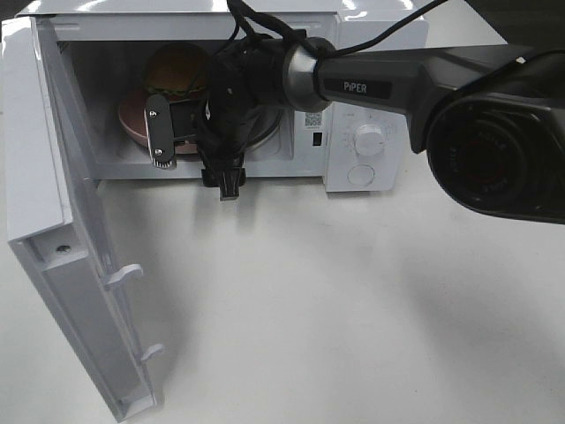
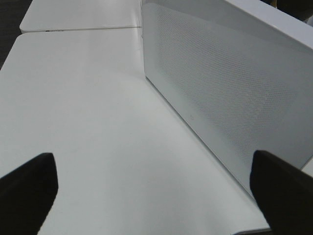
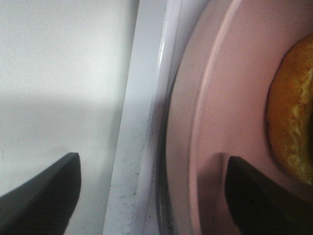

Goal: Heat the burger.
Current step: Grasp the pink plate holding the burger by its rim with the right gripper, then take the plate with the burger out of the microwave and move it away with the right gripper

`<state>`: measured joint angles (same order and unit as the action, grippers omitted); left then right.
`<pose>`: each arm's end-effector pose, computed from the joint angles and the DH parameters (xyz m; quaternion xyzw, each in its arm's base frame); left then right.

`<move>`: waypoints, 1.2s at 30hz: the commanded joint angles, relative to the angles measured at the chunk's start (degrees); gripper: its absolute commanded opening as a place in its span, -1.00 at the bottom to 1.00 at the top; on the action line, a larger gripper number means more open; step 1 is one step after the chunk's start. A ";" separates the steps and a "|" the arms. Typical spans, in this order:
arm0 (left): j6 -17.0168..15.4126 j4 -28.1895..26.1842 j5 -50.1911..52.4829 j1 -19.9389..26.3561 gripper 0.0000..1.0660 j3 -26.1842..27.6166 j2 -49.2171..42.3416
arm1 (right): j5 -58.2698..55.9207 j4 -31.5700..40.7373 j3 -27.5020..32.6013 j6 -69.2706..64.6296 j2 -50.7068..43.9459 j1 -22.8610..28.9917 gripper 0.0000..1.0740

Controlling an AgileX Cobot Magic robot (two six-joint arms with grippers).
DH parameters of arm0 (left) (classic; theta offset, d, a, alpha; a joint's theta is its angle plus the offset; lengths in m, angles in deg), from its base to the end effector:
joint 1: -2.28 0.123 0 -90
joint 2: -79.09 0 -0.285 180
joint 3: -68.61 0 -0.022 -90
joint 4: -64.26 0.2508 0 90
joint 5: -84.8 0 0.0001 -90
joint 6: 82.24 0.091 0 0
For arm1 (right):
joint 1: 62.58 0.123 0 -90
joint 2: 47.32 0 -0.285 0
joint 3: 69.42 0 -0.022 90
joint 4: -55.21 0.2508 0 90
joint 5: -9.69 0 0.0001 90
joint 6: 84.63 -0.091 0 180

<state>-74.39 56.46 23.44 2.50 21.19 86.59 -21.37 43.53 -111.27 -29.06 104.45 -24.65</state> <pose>-0.0088 -0.0109 0.2826 0.0602 0.8452 -0.0307 0.5301 0.4412 0.3318 0.1232 -0.7273 0.5954 -0.1286 0.3163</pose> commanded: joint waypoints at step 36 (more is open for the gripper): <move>-0.34 0.00 -0.06 0.23 0.88 -0.06 -0.92 | -1.78 0.29 3.50 -1.26 -5.50 3.61 -1.00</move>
<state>-74.39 56.46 23.44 2.50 21.19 86.59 -23.72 43.18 -109.72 -29.74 101.35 -21.61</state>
